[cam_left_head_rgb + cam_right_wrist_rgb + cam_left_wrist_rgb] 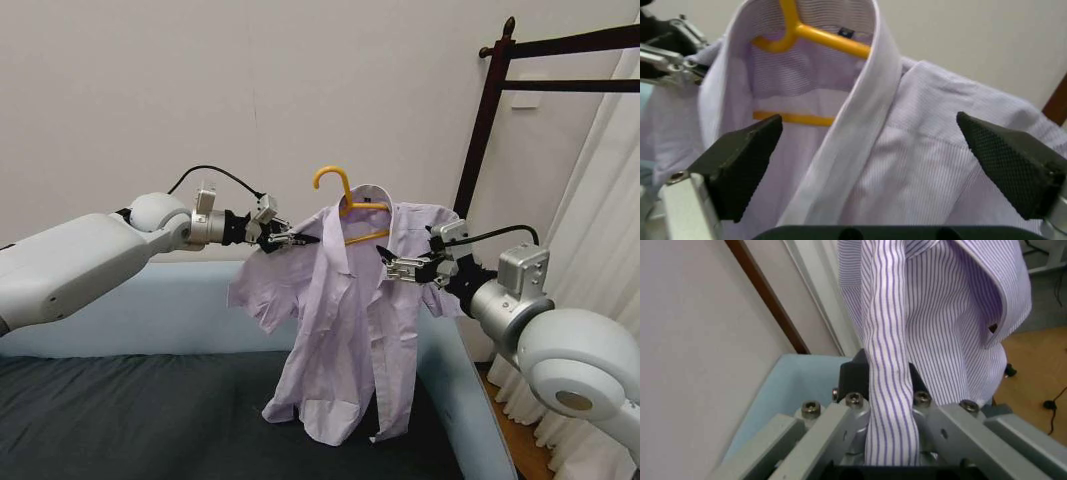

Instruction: Pick up the clothes from the sofa and hang them on the clothes hanger.

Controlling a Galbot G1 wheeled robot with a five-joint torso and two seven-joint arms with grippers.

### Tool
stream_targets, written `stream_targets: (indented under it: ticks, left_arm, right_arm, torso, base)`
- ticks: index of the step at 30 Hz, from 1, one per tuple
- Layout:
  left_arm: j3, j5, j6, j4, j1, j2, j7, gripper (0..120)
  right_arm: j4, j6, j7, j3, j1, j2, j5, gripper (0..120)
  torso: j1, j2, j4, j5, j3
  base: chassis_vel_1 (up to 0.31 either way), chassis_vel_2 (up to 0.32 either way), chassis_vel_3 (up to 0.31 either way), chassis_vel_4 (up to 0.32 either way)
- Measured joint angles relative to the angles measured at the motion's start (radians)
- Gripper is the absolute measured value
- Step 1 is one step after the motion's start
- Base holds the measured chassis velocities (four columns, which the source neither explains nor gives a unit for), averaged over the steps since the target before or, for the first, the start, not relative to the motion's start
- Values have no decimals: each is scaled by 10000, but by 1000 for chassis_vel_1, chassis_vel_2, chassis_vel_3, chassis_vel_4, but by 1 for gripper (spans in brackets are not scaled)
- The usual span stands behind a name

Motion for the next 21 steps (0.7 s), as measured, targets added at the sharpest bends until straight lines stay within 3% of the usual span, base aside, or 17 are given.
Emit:
stream_targets:
  ticks: [6,21]
  left_arm:
    - [471,23,11,-42,-504,-3,132,1]
    - [540,56,74,-245,-444,50,89,1]
  right_arm:
    - [-278,-140,89,-165,82,30,-75,77]
    - [-298,-195,88,-390,-27,144,-276,25]
  torso:
    - [0,0,6,-1,0]
    - [0,0,4,-2,0]
  base:
    - [0,0,0,0]
    - [0,0,0,0]
